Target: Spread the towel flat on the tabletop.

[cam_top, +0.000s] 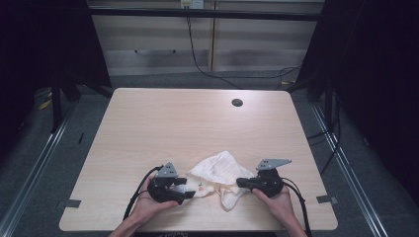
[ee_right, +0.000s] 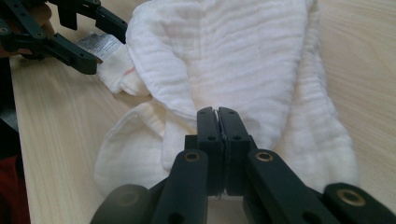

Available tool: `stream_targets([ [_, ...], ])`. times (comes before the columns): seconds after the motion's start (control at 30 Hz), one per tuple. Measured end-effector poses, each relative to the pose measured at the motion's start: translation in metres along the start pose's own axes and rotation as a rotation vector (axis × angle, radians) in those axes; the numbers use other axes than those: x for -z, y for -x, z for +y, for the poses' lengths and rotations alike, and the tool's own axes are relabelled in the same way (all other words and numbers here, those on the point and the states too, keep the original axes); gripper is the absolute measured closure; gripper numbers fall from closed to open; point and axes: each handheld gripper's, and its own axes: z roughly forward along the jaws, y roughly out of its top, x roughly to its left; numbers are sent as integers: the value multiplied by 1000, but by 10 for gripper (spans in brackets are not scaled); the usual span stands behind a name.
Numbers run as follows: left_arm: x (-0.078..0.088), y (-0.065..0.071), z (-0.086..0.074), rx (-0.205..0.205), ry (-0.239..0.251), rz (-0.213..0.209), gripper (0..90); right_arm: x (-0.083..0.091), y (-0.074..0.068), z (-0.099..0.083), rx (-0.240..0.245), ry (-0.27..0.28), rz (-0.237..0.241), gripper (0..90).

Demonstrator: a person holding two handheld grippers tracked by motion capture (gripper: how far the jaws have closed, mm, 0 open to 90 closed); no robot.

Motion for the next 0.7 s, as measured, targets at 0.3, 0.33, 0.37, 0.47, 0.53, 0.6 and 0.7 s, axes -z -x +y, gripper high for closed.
stream_targets([
  [0.3, -2, 9, -1, -76, -6, -9, 804, 2, -1, 0, -2, 4, -2, 891],
  [0.33, -1, 7, -1, -58, -9, -26, 837, 2, -1, 0, 1, 7, -3, 890],
  [0.37, -1, 5, -1, -41, -7, -31, 855, 3, -1, 1, -1, 9, -3, 891],
  [0.47, 6, -6, 0, 18, 28, -40, 866, 7, 0, 2, -10, 25, -2, 891],
  [0.53, 10, -9, 1, 37, 50, -41, 866, 9, 1, 3, -14, 34, -5, 891],
  [0.6, 23, -17, 4, 60, 88, -32, 869, 18, 3, 8, -19, 72, -10, 892],
  [0.7, 32, -20, 10, 68, 125, -21, 870, 29, 5, 17, -14, 101, -26, 892],
])
